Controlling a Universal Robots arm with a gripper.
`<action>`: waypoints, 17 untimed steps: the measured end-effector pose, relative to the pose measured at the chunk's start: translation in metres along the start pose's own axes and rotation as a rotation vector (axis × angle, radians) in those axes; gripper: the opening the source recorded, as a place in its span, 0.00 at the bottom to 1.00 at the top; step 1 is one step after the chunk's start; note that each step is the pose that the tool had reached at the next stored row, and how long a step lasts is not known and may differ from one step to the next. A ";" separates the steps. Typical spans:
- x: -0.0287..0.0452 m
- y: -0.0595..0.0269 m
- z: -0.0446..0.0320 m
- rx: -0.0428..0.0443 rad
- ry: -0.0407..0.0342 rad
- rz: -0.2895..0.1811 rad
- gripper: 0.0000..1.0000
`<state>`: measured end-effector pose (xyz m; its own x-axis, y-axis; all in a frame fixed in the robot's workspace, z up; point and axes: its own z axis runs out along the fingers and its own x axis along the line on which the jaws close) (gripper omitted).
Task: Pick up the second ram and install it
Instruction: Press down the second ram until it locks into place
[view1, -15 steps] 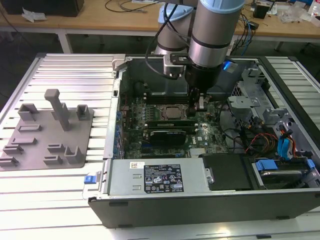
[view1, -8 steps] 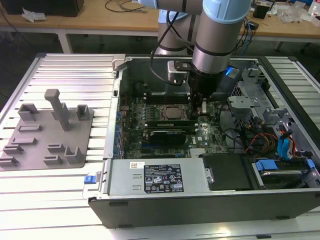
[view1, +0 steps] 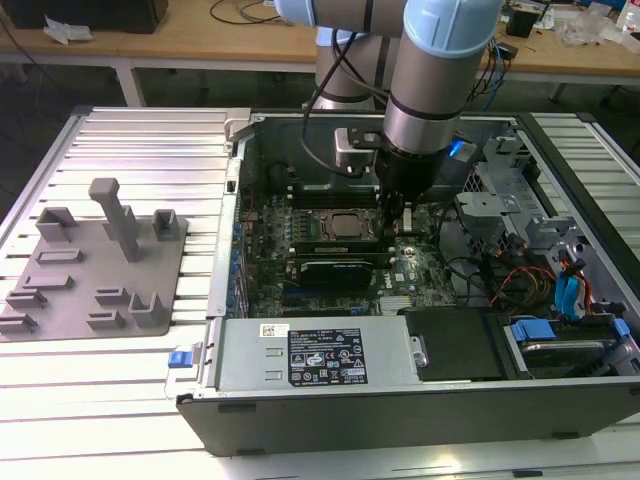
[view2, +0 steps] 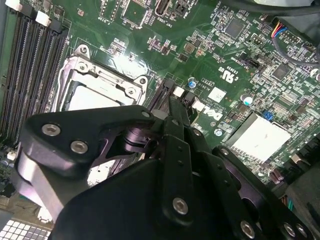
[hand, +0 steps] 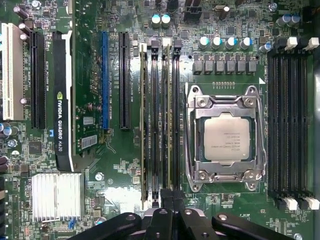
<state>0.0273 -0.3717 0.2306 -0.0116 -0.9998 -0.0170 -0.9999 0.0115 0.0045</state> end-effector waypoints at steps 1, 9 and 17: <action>0.0000 0.0000 0.0001 0.0000 -0.0002 0.000 0.08; -0.0003 0.0000 -0.0007 0.0004 -0.0021 0.000 0.08; -0.0003 0.0026 -0.0149 0.0001 0.0001 0.000 0.08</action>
<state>0.0247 -0.3716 0.2455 -0.0117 -0.9998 -0.0169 -0.9999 0.0116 0.0044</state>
